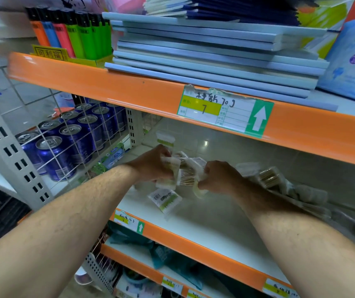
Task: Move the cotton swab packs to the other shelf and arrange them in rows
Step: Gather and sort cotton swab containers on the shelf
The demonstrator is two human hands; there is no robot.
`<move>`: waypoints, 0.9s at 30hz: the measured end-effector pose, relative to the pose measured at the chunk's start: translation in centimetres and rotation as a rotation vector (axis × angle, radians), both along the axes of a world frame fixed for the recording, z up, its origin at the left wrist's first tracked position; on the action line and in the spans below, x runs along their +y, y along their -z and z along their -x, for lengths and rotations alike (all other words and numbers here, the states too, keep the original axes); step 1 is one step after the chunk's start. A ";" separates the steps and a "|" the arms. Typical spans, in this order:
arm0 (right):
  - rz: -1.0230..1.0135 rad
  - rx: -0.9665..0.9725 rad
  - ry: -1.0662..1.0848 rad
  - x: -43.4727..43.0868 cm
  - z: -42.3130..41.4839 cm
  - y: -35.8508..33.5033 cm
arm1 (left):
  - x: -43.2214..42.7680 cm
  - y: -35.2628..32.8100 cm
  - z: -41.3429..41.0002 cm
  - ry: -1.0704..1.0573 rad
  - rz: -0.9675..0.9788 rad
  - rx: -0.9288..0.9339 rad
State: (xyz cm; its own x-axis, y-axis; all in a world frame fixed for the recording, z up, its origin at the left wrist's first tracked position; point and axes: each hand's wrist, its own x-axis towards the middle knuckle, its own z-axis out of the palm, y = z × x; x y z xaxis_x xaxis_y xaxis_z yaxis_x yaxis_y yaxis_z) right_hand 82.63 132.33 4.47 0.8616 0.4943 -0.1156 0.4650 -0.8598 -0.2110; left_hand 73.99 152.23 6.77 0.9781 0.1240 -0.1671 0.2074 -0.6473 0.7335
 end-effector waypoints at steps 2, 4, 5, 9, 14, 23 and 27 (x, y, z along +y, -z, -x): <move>0.027 -0.026 -0.017 0.2 -0.1 0.2 | -0.3 0.0 0.3 -0.040 -0.107 -0.003; 0.023 -0.031 -0.012 0.4 -0.2 0.4 | -0.5 0.3 0.5 -0.047 -0.137 0.008; 0.020 -0.031 -0.011 0.6 -0.1 0.3 | -0.8 0.3 0.6 -0.051 -0.136 0.011; 0.005 -0.030 -0.030 0.6 0.9 0.2 | -1.7 0.8 0.9 -0.092 -0.188 -0.026; -0.033 0.007 0.001 -1.8 3.2 -1.5 | -3.1 0.4 1.2 -0.039 -0.308 -0.088; -0.004 -0.097 0.253 -7.8 10.2 -4.7 | -9.5 -1.9 3.7 0.144 -0.332 -0.202; -0.002 -0.111 0.321 -11.0 15.0 -5.4 | -13.3 -1.8 5.9 0.245 -0.221 -0.253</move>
